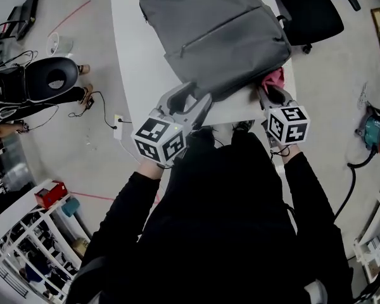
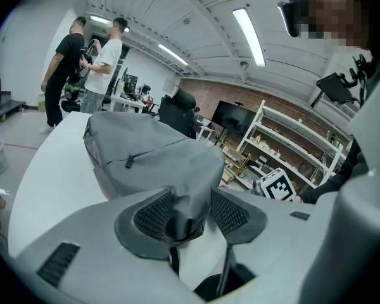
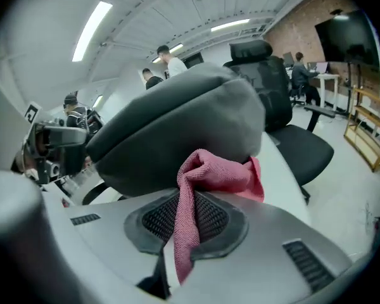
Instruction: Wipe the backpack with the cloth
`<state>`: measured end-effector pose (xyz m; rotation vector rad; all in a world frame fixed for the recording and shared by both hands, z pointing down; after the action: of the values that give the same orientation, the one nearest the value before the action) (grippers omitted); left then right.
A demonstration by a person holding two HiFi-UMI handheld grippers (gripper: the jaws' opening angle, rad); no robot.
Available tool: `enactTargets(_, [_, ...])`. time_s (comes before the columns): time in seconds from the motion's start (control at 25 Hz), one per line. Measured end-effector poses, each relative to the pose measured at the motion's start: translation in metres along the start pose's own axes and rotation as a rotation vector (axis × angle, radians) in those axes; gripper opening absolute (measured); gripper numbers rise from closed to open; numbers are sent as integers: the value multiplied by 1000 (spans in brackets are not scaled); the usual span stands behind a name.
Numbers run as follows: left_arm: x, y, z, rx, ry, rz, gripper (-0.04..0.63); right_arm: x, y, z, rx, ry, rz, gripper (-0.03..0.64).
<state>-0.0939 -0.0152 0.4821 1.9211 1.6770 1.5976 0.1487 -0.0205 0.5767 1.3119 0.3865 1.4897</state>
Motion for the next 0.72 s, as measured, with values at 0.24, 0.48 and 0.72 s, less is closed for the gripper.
enactTargets(0.24, [0, -5, -4, 53, 5, 13, 210, 18, 20, -129, -292, -208, -114, 55])
enactTargets(0.48, [-7, -24, -7, 95, 32, 52, 210, -11, 1, -189, -458, -373, -47, 55])
enactTargets(0.72, [-9, -58, -26, 60, 13, 131, 210, -52, -33, -136, -309, -148, 83, 55])
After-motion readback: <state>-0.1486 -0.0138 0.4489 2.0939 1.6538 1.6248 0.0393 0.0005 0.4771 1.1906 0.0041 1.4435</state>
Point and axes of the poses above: the fingertips, and each gripper's own axes: y forward along the fingers, z to its right, x out of its underside, the point moved 7 cm from there along -y, backward along the fingers, and after that the axes turned 14 degrees about -z, right-handed, at the moved point
